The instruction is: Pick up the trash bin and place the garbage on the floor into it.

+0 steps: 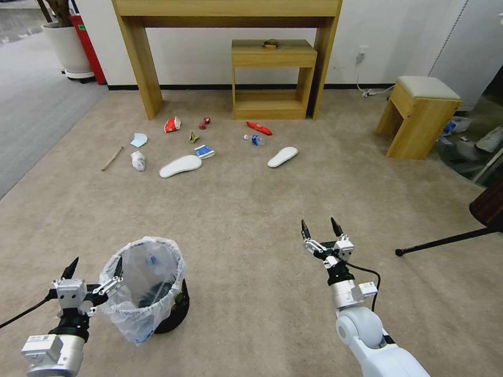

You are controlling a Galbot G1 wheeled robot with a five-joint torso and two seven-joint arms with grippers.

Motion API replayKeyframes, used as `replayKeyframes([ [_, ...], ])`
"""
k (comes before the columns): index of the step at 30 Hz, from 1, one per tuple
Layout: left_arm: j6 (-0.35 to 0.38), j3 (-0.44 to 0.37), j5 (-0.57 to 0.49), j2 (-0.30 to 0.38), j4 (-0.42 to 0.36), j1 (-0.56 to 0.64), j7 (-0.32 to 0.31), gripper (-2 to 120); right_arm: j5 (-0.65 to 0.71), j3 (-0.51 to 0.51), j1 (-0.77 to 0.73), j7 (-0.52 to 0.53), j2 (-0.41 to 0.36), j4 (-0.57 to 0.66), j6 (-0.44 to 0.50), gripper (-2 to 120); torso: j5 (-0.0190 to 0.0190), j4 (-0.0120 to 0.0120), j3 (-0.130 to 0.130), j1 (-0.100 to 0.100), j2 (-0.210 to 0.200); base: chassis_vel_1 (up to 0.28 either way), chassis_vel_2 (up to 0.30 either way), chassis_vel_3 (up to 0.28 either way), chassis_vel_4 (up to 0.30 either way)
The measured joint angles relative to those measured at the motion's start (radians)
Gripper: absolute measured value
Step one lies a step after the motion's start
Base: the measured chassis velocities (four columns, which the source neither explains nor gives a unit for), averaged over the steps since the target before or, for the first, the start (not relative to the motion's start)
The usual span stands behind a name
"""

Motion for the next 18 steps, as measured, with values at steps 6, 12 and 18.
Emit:
replayKeyframes([
  [6, -0.006, 0.004, 0.003, -0.001, 0.008, -0.009, -0.002, 100, -0.007, 0.000, 0.006, 0.001, 0.004, -0.014, 0.006, 100, 0.0000, 0.0000, 0.000, 0.000, 0.000, 0.000, 0.000, 0.000, 0.000],
  [12, -0.014, 0.004, 0.009, -0.003, 0.013, -0.013, 0.006, 100, -0.007, 0.000, 0.008, 0.002, 0.005, -0.017, 0.008, 100, 0.0000, 0.0000, 0.000, 0.000, 0.000, 0.000, 0.000, 0.000, 0.000],
  [18, -0.031, 0.001, 0.019, -0.006, 0.016, -0.011, 0.013, 100, -0.007, 0.000, 0.009, 0.003, 0.001, -0.017, 0.008, 100, 0.0000, 0.0000, 0.000, 0.000, 0.000, 0.000, 0.000, 0.000, 0.000],
])
